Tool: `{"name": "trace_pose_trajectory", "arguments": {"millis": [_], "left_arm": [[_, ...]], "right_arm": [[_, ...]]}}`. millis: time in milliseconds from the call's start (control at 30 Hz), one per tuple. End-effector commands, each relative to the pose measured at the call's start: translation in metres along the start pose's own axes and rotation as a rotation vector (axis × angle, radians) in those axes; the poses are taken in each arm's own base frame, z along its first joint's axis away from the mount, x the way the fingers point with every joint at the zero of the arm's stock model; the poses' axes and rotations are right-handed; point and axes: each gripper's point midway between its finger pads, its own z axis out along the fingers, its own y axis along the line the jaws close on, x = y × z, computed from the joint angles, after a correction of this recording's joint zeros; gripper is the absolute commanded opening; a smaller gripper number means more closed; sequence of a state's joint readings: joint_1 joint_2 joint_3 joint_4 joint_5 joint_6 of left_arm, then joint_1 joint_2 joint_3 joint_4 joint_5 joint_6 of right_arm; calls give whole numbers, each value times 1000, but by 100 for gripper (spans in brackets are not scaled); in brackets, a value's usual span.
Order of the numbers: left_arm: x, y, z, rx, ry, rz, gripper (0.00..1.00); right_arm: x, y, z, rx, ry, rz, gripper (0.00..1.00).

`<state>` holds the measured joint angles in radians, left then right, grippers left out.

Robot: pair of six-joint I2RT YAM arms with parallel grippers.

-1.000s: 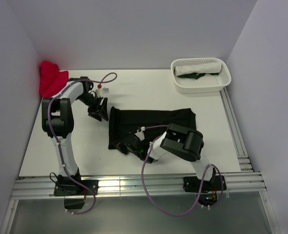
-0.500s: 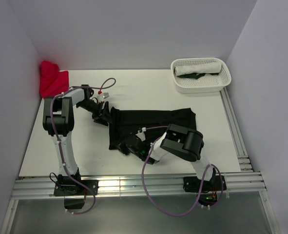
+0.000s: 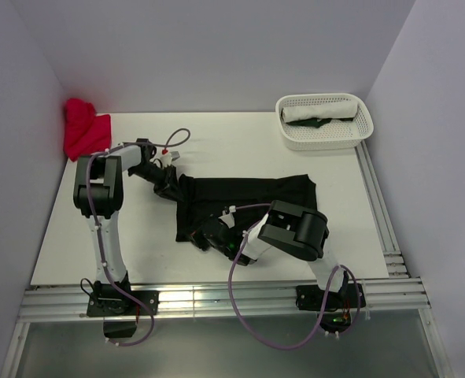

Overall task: Roll the t-shirts
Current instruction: Roll the tshirt

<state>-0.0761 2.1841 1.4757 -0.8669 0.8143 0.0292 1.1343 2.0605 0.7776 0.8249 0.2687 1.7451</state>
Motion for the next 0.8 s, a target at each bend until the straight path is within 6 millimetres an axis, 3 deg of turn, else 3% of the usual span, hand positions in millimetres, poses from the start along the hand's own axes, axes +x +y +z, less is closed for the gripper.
{"name": "trace_pose_trajectory", "arguments": {"millis": [0,67,167,233,300,367,400,433,467,500,533,600,667,700,733,767], "left_arm": [[-7,4,10,-52,-11,43,18],[-8,5,9,-88,-11,52,12],[-13,4,3,-144,-20,68,7],[-17,5,-1,-178,-24,79,7],[-19,7,-4,-229,-18,95,5],[-19,7,-6,-254,-12,103,5],[-21,6,-9,-266,-17,109,5],[-22,9,-12,-287,-17,111,5],[-23,10,-13,-300,-15,113,5],[-24,9,-16,-307,-12,115,5],[-24,11,-17,-326,-7,117,5],[-27,11,-20,-349,-3,121,5],[-27,14,-20,-383,4,129,5],[-27,15,-20,-389,7,132,5],[-26,14,-18,-393,14,134,4],[-26,15,-18,-401,17,136,4]], "right_arm": [[-8,-22,-1,49,-22,-16,0],[-11,-22,-2,50,-33,-26,4],[-16,-19,-10,57,-53,-52,23],[-20,-21,-13,81,-67,-88,30],[-20,-7,-18,68,-77,-107,34],[-23,-10,-23,110,-93,-165,36],[-20,9,-26,90,-95,-177,36],[-23,13,-27,103,-119,-220,36],[-29,1,-31,180,-139,-264,36],[-25,21,-31,167,-146,-279,36],[-32,9,-36,241,-172,-334,36],[-31,27,-37,238,-194,-360,36],[-35,26,-42,275,-223,-420,36],[-31,40,-40,251,-227,-428,36],[-38,33,-43,302,-247,-483,36],[-36,47,-39,294,-259,-495,36]]}}
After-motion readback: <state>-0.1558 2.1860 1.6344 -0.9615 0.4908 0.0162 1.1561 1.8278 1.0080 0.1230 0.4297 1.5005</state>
